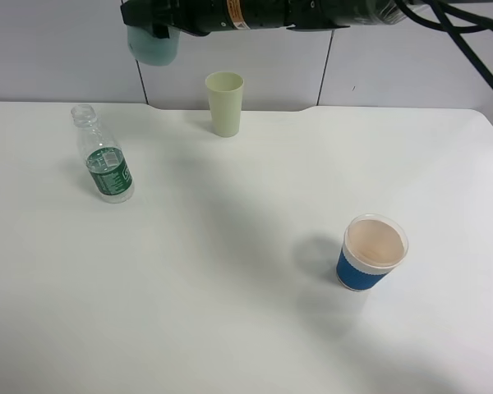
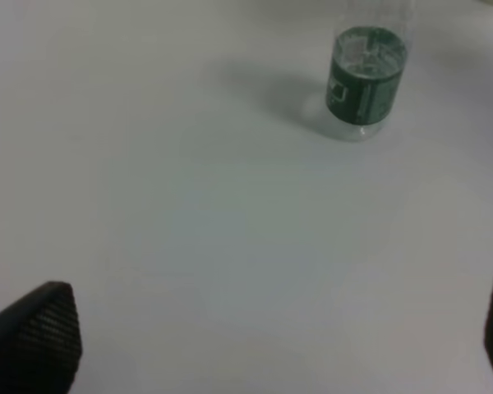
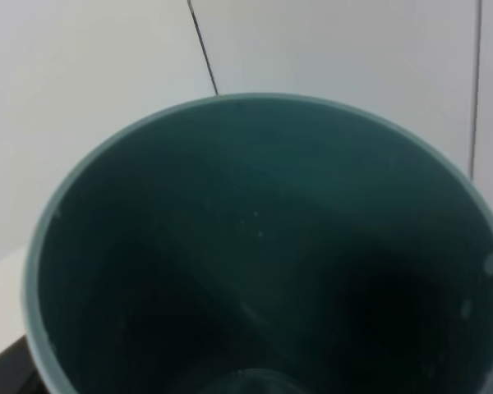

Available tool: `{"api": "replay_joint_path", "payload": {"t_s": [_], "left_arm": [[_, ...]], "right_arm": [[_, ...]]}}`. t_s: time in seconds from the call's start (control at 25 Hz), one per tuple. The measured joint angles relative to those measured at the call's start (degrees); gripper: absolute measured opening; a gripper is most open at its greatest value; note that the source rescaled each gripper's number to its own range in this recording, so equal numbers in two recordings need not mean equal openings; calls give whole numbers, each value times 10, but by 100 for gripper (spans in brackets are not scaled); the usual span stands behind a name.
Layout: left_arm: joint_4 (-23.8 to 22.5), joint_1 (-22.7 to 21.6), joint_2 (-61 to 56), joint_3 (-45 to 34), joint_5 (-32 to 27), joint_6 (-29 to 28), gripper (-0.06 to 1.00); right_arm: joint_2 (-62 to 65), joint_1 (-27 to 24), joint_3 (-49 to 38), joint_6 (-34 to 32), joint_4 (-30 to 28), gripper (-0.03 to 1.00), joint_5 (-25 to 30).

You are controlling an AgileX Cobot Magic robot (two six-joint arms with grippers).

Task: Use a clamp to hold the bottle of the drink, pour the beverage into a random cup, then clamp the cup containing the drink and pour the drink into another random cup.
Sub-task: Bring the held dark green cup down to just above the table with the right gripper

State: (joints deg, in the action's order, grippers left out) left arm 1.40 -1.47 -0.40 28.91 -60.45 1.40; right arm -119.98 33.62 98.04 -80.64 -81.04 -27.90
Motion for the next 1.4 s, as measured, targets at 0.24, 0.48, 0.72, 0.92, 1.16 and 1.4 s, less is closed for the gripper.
{"api": "replay_joint_path", "payload": {"t_s": [0.24, 0.48, 0.72, 0.92, 1.16, 1.4], "left_arm": [[0, 0, 0, 0, 0, 0, 100], [-1, 0, 0, 0, 0, 0, 100], [-1, 0, 0, 0, 0, 0, 100], [-1, 0, 0, 0, 0, 0, 100], [-1, 0, 0, 0, -1, 0, 100], [-2, 0, 0, 0, -1, 0, 100]], "right_arm": [[24, 18, -46, 279, 198, 0, 87], [29, 29, -108, 514, 424, 0, 120], [30, 30, -173, 581, 479, 0, 115], [30, 26, -226, 584, 426, 0, 56], [30, 0, -272, 567, 344, 0, -9], [30, -44, -292, 506, 212, 0, -54]]}}
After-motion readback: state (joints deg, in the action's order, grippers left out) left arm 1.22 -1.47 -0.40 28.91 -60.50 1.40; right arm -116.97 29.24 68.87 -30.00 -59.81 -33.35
